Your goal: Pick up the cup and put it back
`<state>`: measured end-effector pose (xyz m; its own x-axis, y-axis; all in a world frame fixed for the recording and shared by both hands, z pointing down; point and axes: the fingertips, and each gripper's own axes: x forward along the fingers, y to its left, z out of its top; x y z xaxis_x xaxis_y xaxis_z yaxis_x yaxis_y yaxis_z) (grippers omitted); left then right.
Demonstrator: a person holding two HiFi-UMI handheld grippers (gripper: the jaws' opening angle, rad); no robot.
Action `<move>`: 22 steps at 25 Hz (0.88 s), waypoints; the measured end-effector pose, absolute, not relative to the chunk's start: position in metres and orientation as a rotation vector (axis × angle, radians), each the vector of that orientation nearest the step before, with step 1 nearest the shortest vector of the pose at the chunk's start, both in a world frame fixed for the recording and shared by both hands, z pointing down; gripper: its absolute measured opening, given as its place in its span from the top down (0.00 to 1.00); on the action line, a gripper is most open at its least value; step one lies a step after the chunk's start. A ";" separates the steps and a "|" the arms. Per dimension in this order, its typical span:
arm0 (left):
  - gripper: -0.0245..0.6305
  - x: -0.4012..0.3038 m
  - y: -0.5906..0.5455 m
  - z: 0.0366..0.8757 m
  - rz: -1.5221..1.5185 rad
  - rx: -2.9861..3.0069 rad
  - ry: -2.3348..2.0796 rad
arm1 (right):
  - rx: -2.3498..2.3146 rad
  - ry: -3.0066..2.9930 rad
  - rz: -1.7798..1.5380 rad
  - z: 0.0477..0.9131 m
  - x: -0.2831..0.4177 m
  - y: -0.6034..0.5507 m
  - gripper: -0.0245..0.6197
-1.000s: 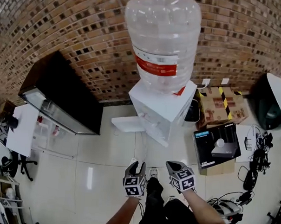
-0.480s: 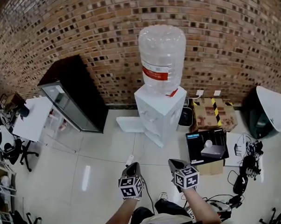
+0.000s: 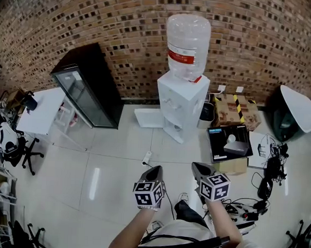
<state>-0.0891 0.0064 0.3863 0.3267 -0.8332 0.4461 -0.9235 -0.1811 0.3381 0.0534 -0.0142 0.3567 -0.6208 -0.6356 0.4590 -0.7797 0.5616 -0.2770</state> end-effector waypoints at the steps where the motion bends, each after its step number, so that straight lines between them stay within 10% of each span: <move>1: 0.96 -0.092 0.015 0.383 0.218 2.060 -1.526 | 1.173 -2.495 0.656 0.351 0.050 -0.003 0.95; 22: 0.96 -0.099 0.119 0.358 0.184 2.156 -1.430 | 1.327 -2.491 0.611 0.331 0.028 0.111 0.94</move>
<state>-0.0994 0.1194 0.3575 0.4274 -0.8125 0.3965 -0.8864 -0.2902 0.3607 0.0280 0.1105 0.3305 -0.5528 -0.7268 0.4077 -0.8330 0.4965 -0.2442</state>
